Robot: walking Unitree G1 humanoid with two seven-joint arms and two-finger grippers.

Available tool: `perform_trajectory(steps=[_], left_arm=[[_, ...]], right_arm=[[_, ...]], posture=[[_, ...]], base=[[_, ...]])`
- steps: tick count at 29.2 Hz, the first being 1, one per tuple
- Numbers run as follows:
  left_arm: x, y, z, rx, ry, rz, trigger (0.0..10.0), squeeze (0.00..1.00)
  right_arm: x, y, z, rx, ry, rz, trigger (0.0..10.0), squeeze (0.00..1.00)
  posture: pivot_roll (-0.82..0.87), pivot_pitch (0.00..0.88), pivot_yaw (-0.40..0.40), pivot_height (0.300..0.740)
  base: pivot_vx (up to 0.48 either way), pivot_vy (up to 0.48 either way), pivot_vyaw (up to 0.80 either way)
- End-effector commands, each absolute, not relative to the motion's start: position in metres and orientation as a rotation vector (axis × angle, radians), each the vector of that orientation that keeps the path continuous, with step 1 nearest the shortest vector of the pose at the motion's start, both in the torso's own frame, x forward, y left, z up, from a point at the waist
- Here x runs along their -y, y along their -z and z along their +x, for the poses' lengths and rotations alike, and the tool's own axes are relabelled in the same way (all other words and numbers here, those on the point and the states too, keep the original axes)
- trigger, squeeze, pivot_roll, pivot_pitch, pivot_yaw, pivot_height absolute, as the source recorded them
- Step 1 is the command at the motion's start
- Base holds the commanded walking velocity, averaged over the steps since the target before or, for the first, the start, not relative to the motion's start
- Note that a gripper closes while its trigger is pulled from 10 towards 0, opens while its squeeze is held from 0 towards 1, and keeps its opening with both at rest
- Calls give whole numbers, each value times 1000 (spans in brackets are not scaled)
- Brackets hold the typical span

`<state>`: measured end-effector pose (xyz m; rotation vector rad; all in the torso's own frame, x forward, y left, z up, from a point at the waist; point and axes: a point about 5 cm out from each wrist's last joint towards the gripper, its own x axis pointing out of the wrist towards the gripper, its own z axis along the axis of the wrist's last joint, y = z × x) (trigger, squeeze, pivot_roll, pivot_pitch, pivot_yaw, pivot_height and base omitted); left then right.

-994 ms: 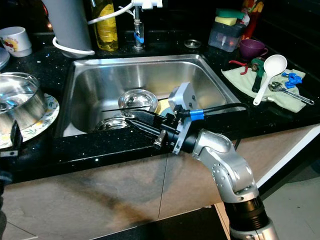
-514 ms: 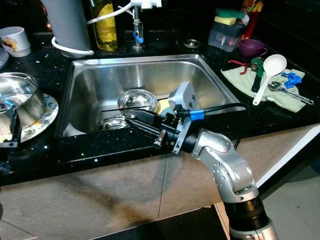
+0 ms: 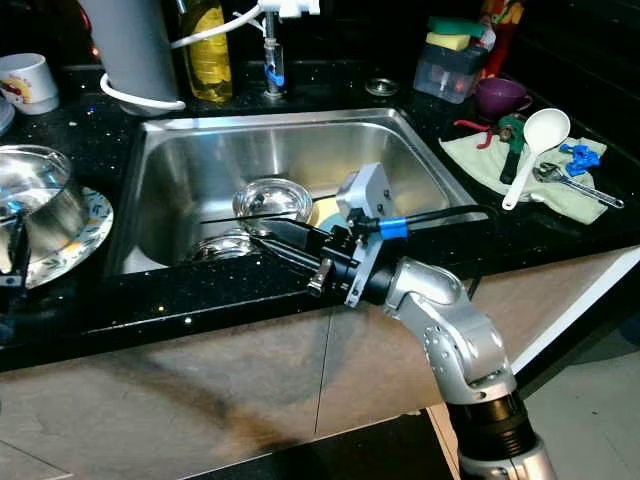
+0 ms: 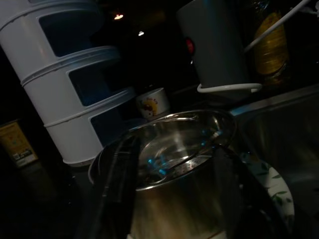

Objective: Kitchen organization

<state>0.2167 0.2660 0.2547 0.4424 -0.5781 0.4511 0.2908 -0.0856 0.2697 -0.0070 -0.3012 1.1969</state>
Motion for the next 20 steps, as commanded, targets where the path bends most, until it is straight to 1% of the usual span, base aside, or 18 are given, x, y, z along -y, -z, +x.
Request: perform_trajectory(steps=[1, 20], left_arm=[[-268, -255, 217, 584, -452, 453, 0, 0], [-268, -260, 221, 624, -431, 469, 0, 0]], right_arm=[[87, -271, 291, 313, -1189, -14, 10000, 0], [88, -273, 293, 324, -1183, -11, 10000, 0]], posture=[[15, 181, -58, 740], [19, 175, -59, 740]], base=[[0, 0, 0], [0, 0, 0]])
